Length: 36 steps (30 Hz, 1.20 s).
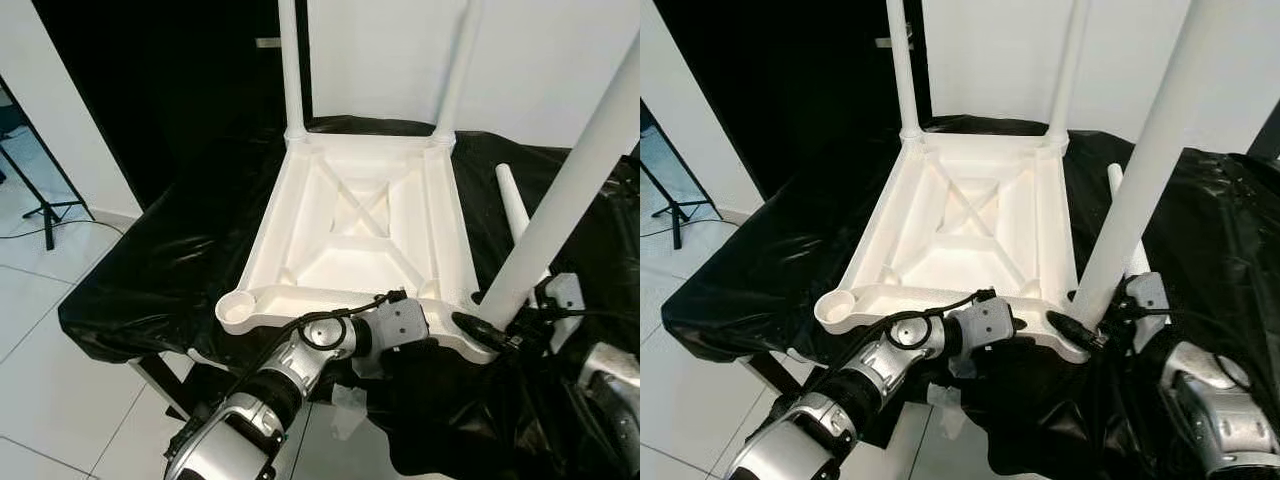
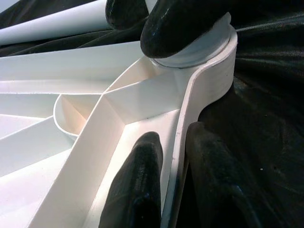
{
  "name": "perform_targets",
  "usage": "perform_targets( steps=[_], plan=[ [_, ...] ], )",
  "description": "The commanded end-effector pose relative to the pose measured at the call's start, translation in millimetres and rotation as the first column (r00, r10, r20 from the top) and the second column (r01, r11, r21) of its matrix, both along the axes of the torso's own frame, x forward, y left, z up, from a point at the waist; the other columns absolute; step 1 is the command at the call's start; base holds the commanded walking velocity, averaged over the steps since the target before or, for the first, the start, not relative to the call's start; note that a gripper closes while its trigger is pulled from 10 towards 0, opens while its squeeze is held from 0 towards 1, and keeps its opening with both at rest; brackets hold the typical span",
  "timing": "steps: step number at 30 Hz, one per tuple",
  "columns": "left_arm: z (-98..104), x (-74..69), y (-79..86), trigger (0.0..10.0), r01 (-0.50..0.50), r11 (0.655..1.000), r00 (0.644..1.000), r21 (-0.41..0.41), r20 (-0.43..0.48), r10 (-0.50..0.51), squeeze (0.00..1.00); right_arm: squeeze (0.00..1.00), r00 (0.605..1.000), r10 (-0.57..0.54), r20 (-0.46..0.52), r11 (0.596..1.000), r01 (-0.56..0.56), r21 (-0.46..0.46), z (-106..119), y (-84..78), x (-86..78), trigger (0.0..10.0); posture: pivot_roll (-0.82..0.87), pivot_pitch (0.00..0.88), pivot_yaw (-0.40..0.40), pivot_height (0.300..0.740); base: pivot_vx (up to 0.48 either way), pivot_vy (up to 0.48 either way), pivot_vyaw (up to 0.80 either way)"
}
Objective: Building children table
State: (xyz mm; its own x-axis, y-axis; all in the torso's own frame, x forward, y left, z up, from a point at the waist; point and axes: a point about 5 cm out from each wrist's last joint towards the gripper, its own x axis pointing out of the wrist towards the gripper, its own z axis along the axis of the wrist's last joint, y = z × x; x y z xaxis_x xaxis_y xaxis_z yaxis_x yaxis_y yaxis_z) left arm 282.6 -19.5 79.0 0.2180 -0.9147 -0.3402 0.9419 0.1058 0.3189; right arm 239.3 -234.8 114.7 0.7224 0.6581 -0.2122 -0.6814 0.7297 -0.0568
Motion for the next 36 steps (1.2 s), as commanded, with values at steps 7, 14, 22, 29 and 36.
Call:
perform_targets(
  steps=[7, 14, 22, 29, 36],
  plan=[
    [-42.3, -9.8, 23.3, 10.0, -0.081, 0.985, 0.986, 0.153, -0.135, 0.102, 0.00, 0.00, 0.978, 0.192, -0.081, 0.976, -0.182, 0.123, -29.8, 55.4, -26.0, 0.0, 0.18, 0.000, -0.012, 0.740, 0.000, 0.000, 0.00],
    [-43.2, -10.2, 24.8, 10.0, -0.079, 0.984, 0.986, 0.157, -0.133, 0.101, 0.00, 0.00, 0.975, -0.218, -0.032, 0.954, 0.220, 0.203, -38.8, 63.0, -8.7, 0.0, 0.20, 0.000, -0.012, 0.740, 0.000, 0.000, 0.00],
    [-44.3, -8.4, 35.2, 10.0, -0.082, 0.980, 0.987, 0.179, -0.124, 0.105, 0.00, 0.00, 0.817, -0.576, 0.005, 0.791, 0.556, 0.254, -42.5, 53.9, -12.7, 0.0, 0.22, 0.000, -0.001, 0.740, 0.000, 0.000, 0.00],
    [-47.3, -10.8, 37.8, 10.0, -0.068, 0.977, 0.989, 0.200, -0.115, 0.093, 0.00, 1.00, 0.847, -0.529, 0.053, 0.826, 0.500, 0.260, -37.9, 62.6, -13.7, 10.0, 0.24, 0.000, -0.003, 0.740, 0.000, 0.000, 0.00],
    [-45.7, -9.4, 35.6, 10.0, -0.083, 0.978, 0.988, 0.192, -0.115, 0.106, 0.00, 0.00, 0.897, -0.427, 0.112, 0.891, 0.397, 0.221, -32.1, 67.3, -10.5, 10.0, 0.25, 0.000, -0.020, 0.740, 0.000, 0.000, 0.00]
  ],
)
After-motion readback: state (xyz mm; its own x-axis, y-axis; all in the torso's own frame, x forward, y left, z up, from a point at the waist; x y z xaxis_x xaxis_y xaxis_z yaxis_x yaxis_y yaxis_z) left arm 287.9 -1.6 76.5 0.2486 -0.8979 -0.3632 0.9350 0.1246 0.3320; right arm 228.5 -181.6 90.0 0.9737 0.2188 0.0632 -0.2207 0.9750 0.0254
